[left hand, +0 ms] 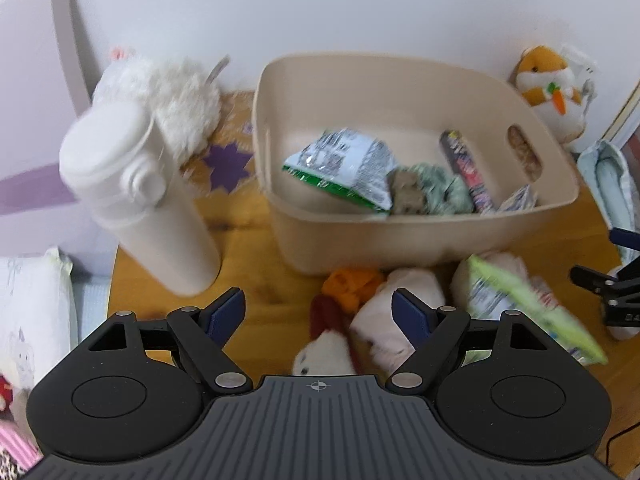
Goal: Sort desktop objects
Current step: 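Grasp the white plush toy with the left gripper while the right grasps the bread packet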
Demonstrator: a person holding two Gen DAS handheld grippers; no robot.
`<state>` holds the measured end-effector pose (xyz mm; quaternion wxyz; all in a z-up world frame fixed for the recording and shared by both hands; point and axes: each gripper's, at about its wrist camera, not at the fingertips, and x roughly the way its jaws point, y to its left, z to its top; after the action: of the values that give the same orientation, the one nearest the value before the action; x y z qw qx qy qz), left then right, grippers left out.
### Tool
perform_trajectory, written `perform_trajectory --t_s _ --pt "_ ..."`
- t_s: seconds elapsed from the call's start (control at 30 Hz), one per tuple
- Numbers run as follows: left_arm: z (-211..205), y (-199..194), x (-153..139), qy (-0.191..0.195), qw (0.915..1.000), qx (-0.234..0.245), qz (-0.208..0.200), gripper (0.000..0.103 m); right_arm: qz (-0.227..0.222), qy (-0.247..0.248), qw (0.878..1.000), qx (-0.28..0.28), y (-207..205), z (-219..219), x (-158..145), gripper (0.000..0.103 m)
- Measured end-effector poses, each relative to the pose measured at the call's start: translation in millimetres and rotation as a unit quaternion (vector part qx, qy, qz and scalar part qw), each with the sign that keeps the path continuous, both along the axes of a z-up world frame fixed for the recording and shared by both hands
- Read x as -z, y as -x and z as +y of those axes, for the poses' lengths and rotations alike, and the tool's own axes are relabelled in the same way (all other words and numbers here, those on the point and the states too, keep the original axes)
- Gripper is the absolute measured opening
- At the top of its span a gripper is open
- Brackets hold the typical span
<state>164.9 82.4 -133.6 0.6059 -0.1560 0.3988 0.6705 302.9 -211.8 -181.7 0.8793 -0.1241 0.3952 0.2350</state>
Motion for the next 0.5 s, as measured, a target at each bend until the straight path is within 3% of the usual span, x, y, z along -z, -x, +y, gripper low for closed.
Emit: perform_trajectory --t_s 0.27,0.5 --pt "1.9 20.5 24.3 0.038 0.9987 -0.034 -0.007 0.082 0.037 0.016 0.999 0.01 15.3 -13.7 28.9 0.103" --pt "6.3 32.5 41.5 0.066 0.9954 -0.057 -0.04 0.082 0.066 0.037 0.997 0.009 22.7 -14.0 45.2 0.103"
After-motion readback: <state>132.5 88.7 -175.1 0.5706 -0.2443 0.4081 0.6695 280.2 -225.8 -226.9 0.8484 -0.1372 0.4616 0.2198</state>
